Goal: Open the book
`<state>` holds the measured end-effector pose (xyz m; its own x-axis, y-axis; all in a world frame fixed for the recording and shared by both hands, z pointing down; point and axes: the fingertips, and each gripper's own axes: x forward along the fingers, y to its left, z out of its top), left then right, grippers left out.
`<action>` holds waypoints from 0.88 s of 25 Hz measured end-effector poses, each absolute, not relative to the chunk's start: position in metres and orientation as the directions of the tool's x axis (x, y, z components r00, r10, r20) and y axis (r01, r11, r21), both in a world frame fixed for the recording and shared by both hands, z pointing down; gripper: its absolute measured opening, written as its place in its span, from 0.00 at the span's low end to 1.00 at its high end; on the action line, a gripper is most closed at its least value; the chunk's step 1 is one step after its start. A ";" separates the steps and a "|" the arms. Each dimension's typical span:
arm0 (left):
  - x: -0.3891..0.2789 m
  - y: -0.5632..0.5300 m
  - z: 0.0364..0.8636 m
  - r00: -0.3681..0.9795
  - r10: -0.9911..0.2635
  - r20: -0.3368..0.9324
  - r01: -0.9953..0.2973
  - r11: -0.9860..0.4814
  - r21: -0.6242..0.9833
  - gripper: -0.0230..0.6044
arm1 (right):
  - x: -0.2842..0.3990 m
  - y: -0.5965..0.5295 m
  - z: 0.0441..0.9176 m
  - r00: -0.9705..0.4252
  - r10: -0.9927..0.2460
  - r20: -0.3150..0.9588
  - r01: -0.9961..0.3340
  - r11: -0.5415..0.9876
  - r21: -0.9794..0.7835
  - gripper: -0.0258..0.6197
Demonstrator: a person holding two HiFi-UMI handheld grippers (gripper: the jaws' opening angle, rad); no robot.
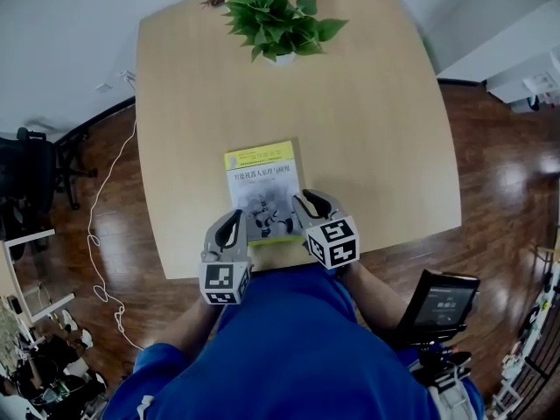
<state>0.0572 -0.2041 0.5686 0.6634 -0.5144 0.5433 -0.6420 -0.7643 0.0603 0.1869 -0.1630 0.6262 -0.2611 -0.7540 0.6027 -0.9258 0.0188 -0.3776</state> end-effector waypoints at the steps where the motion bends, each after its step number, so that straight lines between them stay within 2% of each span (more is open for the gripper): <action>1: 0.056 -0.204 0.569 0.660 -0.515 0.547 -0.645 -0.762 0.060 0.05 | 0.187 -0.164 0.629 -0.262 -0.747 0.611 -0.927 0.019 -0.375 0.18; 22: 0.044 -0.215 0.582 0.609 -0.532 0.588 -0.686 -0.726 0.054 0.05 | 0.202 -0.217 0.679 -0.306 -0.593 0.745 -0.930 0.021 -0.366 0.18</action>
<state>0.0441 -0.2152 0.5816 0.6092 -0.5324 0.5877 -0.6861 -0.7255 0.0539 0.2020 -0.2170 0.6793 -0.3062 -0.5931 0.7446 -0.9304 0.0208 -0.3660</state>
